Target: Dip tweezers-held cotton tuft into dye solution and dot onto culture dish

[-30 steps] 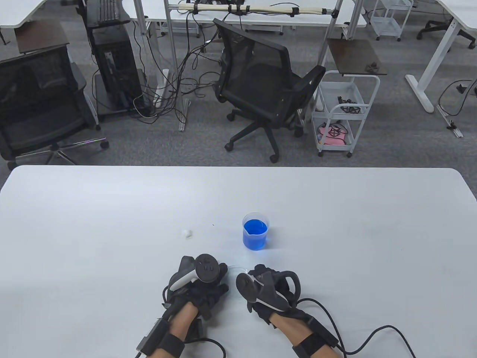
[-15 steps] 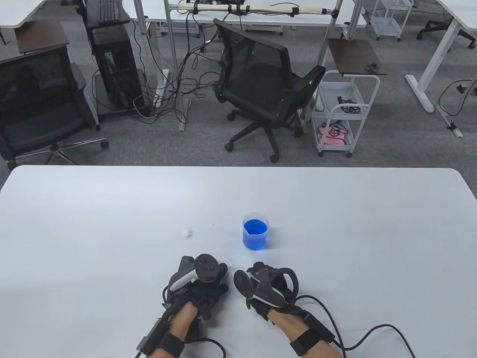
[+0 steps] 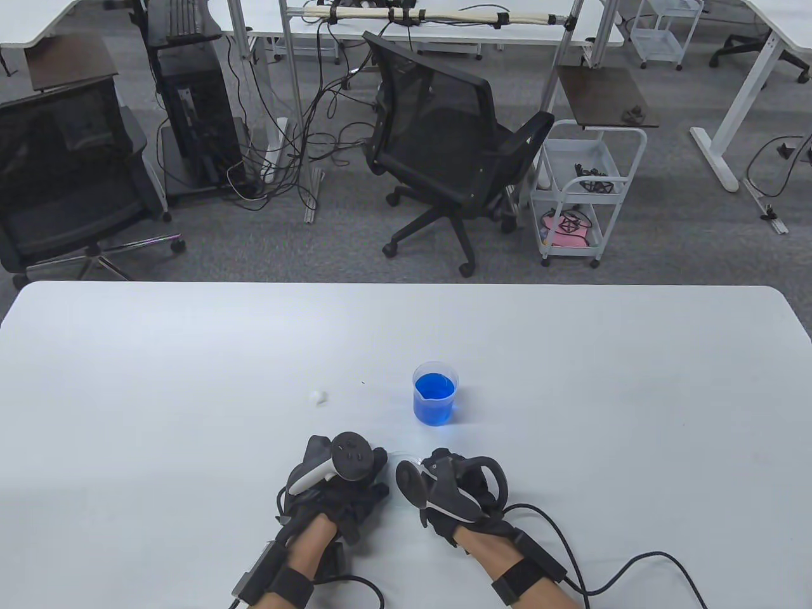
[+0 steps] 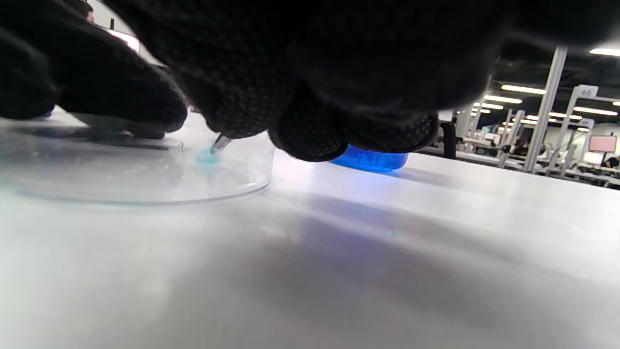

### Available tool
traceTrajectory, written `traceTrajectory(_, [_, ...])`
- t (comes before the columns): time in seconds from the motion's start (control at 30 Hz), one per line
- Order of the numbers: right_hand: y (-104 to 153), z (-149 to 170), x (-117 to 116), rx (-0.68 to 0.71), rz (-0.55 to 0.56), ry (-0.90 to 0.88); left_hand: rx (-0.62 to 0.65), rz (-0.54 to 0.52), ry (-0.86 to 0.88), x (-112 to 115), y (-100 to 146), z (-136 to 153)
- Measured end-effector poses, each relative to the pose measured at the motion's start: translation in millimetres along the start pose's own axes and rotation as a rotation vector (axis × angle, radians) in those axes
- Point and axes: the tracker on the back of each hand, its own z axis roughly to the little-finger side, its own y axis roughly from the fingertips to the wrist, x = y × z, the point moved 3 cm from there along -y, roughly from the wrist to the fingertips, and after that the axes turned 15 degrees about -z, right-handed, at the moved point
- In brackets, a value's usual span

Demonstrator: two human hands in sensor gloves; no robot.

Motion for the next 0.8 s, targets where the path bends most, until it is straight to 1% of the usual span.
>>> traceTrajectory(0.1, [3,8,9,-0.016,0.030,-0.030,0.001,0.001,0.005,0,0,0])
traceTrajectory(0.17, [6,11,11,-0.023,0.036,-0.033,0.001,0.000,0.005,0,0,0])
traceTrajectory(0.43, [0,6,-7,-0.010,-0.025,0.014,0.001,0.000,0.003,0,0,0])
traceTrajectory(0.57, [-1,5,-8,-0.010,-0.033,0.020,0.001,0.000,0.003,0,0,0])
traceTrajectory(0.8, [15,15,14,-0.014,0.031,-0.037,-0.002,0.001,0.002,0,0,0])
